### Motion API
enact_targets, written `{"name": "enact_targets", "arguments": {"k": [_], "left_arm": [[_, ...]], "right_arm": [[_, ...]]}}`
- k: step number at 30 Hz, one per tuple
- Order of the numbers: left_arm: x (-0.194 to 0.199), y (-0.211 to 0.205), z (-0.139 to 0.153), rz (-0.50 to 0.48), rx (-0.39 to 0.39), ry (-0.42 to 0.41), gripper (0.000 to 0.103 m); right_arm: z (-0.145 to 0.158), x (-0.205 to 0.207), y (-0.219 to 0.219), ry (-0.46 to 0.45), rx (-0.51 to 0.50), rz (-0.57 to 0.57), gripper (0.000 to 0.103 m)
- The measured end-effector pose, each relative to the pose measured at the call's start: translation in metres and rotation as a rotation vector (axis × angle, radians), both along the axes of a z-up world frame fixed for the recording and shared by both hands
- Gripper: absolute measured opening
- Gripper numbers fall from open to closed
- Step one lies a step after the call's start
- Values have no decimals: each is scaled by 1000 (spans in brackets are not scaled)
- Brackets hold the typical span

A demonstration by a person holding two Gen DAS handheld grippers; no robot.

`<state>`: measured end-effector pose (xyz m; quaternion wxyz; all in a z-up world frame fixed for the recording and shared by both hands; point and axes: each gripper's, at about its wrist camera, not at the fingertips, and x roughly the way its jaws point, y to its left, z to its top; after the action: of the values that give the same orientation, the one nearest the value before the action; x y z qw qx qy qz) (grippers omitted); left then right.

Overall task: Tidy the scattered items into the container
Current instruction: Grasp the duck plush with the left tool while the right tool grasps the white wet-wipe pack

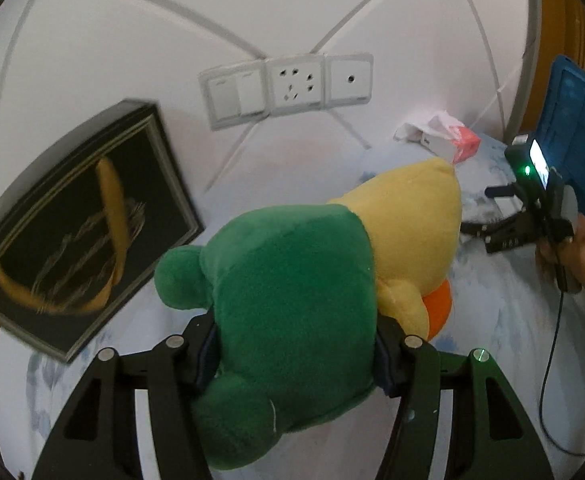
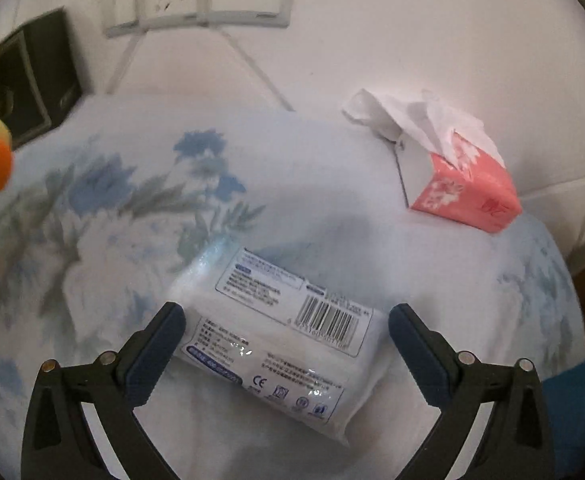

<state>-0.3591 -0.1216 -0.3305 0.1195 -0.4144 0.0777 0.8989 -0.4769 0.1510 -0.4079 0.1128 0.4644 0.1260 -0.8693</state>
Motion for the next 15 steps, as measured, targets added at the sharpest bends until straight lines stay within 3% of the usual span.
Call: {"name": "enact_targets", "arguments": {"k": [6,8,12,14,15], "left_arm": [[23,-6,4,13,37,-3,60],[34,-6,7,12,46,-5,60],[59,-9,5,24,61,-30,60],[75,-11,3,29,61,-48,60],[83,-12,3,32,64,-56,60]], "right_arm": [[-4,15,-19,-83,-51,75,102],[-2,32,-29,-102,-64,88,97],[2,78,-39,-133,-123,31,85],[5,107,-44,-137,-150,13,74],[7,121,-44,-143,-166,0,63]]}}
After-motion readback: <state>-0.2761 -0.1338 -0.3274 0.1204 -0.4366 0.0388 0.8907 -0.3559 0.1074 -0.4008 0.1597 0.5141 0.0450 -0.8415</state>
